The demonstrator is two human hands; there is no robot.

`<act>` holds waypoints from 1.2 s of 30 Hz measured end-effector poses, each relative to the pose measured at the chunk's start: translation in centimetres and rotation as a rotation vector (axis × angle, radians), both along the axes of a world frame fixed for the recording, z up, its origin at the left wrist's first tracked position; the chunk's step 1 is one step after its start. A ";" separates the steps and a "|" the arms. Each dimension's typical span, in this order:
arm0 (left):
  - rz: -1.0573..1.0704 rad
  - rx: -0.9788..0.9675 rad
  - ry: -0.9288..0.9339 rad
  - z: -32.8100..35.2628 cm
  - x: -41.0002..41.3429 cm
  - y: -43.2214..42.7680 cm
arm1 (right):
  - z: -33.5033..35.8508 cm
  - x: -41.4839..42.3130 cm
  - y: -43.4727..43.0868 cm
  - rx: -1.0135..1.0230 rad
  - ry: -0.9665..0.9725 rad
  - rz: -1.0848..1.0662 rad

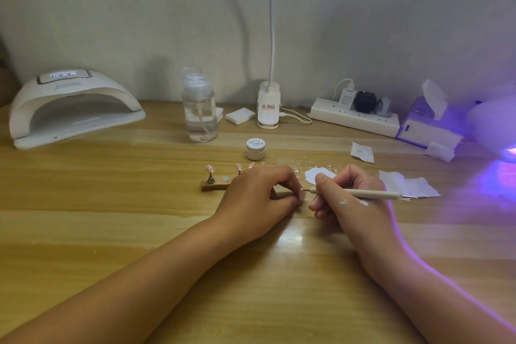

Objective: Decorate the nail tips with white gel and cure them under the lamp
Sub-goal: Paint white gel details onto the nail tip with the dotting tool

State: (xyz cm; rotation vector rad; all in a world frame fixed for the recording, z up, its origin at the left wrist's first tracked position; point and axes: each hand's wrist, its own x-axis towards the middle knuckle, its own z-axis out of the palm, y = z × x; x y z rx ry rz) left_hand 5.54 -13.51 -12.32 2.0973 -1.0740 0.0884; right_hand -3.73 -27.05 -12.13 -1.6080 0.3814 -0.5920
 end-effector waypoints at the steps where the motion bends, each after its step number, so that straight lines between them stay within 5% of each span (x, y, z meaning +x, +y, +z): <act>1: 0.000 0.002 0.000 0.0 0.0 0.0 | 0.0 0.0 0.0 0.001 0.001 -0.001; 36: -0.004 0.001 0.014 -0.1 0.1 0.0 | 0.1 0.1 0.0 0.001 0.008 -0.013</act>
